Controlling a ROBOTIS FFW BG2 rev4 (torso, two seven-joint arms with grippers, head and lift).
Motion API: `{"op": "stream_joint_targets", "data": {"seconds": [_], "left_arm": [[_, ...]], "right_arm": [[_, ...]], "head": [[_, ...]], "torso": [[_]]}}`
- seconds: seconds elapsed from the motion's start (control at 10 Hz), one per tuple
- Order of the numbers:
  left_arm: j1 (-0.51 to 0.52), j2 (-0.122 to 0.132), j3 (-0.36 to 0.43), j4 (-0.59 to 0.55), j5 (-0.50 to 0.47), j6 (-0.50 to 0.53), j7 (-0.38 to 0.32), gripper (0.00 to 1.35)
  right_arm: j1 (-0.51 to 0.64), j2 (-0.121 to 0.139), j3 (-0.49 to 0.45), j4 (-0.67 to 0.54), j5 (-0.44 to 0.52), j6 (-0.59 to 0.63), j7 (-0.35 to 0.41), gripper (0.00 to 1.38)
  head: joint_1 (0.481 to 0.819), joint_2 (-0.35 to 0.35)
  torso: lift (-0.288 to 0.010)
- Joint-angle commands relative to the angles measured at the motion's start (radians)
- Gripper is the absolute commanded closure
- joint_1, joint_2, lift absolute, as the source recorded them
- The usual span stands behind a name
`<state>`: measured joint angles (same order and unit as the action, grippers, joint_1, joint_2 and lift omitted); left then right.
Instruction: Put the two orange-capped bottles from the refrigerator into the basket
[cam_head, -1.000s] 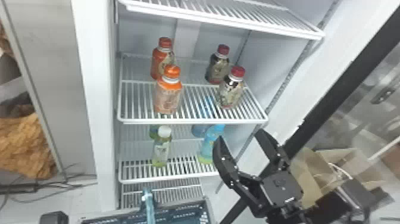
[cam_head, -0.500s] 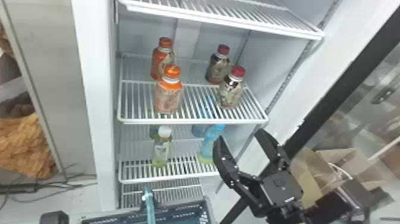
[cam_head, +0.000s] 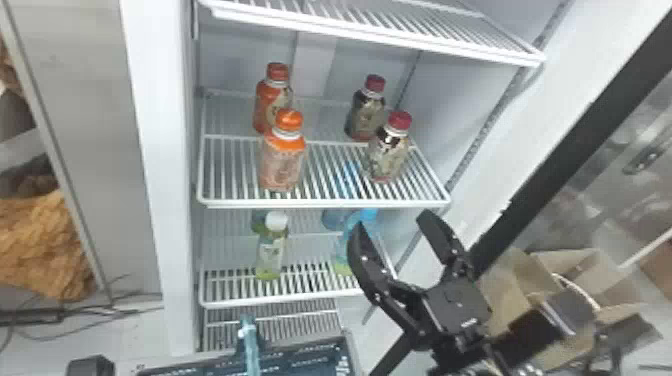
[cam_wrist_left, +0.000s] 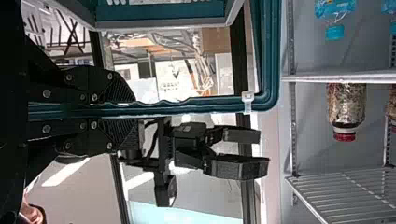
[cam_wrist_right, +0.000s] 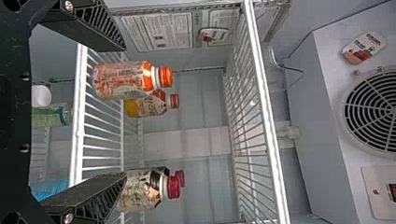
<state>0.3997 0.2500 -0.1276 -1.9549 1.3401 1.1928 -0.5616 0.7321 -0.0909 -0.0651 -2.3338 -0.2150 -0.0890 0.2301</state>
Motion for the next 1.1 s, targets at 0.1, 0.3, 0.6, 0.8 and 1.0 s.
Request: {"op": "stream_joint_targets", "data": {"seconds": [0.1,0.3,0.6,0.8,1.0], "left_arm": [[0.0,-0.002,0.0,0.0,0.0,0.0,0.0,1.21],[-0.002,-0.003,0.0,0.0,0.0,-0.002,0.0,1.21],[-0.002,-0.006,0.002,0.0,0.0,-0.002,0.0,1.21],[-0.005,-0.006,-0.002,0.0,0.0,-0.002,0.0,1.21],[-0.01,-0.005,-0.006,0.0,0.0,-0.002,0.0,1.21]], "right_arm": [[-0.16,-0.029,0.055,0.148,-0.002,-0.039,0.0,0.08],[-0.244,-0.032,0.077,0.232,0.002,-0.053,0.0,0.08],[-0.344,-0.041,0.111,0.313,0.006,-0.053,-0.002,0.08],[-0.423,-0.044,0.143,0.379,0.004,-0.053,0.0,0.08],[-0.487,-0.05,0.177,0.443,-0.002,-0.039,0.0,0.08]], "head": [[0.695,-0.35],[0.695,-0.35],[0.695,-0.35],[0.695,-0.345],[0.695,-0.323]], "torso": [[-0.04],[-0.04],[-0.04],[-0.04],[-0.04]]}}
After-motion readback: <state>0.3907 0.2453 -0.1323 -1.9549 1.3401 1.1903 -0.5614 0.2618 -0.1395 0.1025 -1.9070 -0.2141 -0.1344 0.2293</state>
